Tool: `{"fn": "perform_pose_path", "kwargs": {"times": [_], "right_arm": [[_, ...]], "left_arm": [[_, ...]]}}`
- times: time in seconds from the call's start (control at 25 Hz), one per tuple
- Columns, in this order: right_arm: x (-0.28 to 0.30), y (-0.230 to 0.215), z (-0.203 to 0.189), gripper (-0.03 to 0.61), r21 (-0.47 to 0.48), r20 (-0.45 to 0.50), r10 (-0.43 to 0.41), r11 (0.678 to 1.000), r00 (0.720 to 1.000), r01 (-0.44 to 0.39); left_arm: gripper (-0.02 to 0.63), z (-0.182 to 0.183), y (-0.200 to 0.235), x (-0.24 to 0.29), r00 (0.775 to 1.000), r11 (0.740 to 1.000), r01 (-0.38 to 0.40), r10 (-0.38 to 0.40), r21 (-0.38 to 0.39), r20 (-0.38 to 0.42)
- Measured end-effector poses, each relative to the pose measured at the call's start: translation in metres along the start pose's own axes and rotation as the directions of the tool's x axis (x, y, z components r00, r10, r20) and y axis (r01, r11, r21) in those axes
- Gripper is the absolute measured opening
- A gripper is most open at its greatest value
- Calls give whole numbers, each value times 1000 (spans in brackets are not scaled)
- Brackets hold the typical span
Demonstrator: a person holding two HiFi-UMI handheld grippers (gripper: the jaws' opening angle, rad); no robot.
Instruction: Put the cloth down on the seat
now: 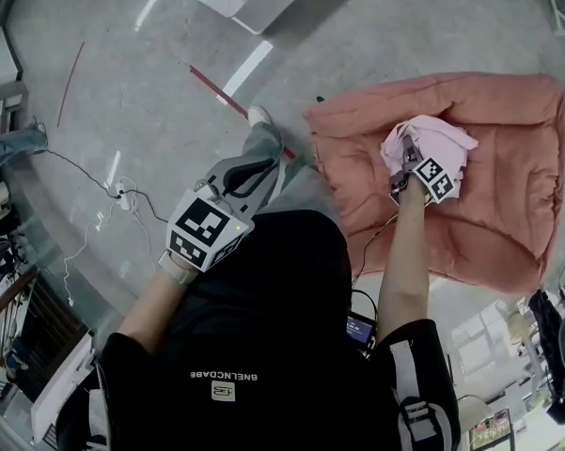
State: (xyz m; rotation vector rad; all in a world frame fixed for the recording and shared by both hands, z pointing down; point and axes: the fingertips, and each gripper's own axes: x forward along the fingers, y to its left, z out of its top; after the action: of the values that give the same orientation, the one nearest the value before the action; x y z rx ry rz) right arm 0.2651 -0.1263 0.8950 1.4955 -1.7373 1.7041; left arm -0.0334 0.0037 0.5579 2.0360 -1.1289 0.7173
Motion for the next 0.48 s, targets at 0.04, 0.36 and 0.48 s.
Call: {"fn": "perform_pose_path", "kwargs": {"times": [0.04,0.36,0.48], "right_arm": [[-2,1,1,285,2,4,1,1000,1000,-1],[-29,11,0,285,48,29,32,998,999,-33],[-44,10,-2,285,76,46,37,996,998,-41]], "left_arm": [[17,0,0,0,1000,1000,0,0,0,1],[17,2,-6,-3,999,1000,20,-20,7,26],[17,4,-13,-4,998,999,39,-39,18,45]]}}
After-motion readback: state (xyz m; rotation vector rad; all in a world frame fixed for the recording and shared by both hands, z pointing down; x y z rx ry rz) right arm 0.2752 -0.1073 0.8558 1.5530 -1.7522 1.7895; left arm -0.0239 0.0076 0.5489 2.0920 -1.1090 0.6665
